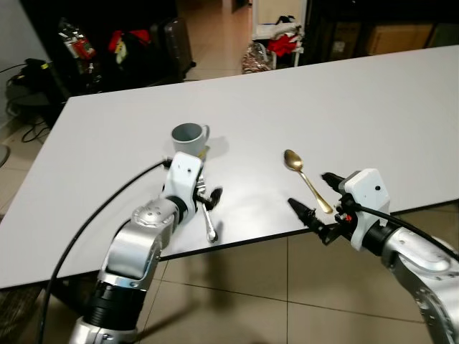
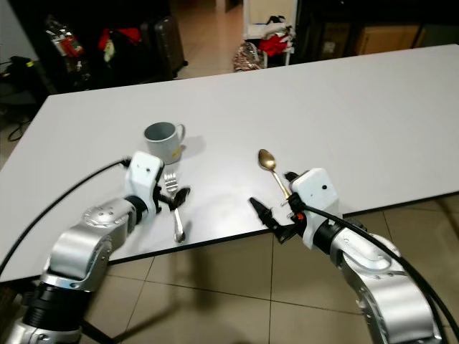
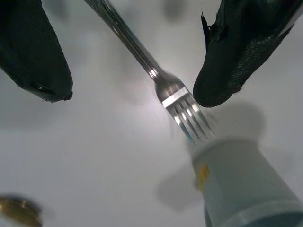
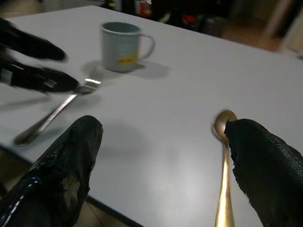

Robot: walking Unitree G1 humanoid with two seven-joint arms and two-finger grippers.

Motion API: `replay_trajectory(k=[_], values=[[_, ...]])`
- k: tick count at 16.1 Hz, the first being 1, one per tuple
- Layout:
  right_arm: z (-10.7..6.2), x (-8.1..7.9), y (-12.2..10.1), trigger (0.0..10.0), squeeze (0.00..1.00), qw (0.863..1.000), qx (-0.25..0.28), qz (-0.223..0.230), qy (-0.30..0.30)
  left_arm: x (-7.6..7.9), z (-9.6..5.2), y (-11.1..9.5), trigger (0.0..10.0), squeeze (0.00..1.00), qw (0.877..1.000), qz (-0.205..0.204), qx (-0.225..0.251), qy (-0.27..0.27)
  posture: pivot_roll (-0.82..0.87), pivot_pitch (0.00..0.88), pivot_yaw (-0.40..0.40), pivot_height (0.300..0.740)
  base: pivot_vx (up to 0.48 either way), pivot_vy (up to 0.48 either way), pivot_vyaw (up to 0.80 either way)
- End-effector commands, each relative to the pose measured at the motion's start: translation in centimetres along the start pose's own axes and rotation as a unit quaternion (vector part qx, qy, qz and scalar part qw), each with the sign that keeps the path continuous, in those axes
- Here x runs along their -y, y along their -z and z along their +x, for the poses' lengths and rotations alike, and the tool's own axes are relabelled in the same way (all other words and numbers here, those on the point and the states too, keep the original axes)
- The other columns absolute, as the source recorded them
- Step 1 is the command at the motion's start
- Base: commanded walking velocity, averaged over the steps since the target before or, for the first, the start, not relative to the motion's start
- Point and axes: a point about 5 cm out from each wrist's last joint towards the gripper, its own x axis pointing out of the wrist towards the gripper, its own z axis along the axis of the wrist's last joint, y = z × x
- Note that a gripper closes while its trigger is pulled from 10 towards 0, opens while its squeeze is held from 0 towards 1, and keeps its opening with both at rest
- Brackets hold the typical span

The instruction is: Setting the table

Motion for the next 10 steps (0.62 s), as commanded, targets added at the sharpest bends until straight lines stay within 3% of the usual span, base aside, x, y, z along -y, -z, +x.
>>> replay_trajectory(k=[1,4,5,6,8,10], values=[[-0.3,-0.6,-0.5,10.0,0.00,0.999,0.005,-0.010,-0.033,-0.7,0.0,0.3,10.0,0.00,0.999,-0.023,-0.016,-0.016,-0.15,0.040,0.113,0.740,0.000,0.000,0.00],[-0.6,-0.6,-0.6,10.0,0.00,0.999,-0.002,-0.014,-0.050,-0.6,0.0,0.8,10.0,0.00,0.998,-0.046,-0.033,-0.011,-0.14,0.046,0.098,0.740,0.000,0.000,0.00],[-0.6,-1.0,-0.6,10.0,0.00,0.996,-0.009,-0.018,-0.082,-0.3,0.0,1.2,9.3,0.00,0.997,-0.059,-0.048,-0.006,-0.14,0.053,0.094,0.740,0.000,0.000,0.00],[-0.6,-1.3,-0.5,10.0,0.00,0.995,-0.013,-0.019,-0.095,-0.1,0.1,1.6,6.6,0.00,0.996,-0.060,-0.060,-0.006,-0.13,0.052,0.093,0.740,0.000,0.000,0.00],[-0.7,-1.5,-0.6,10.0,0.00,0.994,-0.015,-0.018,-0.110,0.2,0.2,1.7,4.9,0.00,0.996,-0.065,-0.060,-0.002,-0.13,0.051,0.094,0.740,0.000,0.000,0.00],[-0.7,-1.6,-0.6,10.0,0.00,0.992,-0.017,-0.018,-0.120,0.3,0.8,1.5,4.9,0.00,0.994,-0.092,-0.056,0.003,-0.13,0.050,0.101,0.740,0.000,0.000,0.00]])
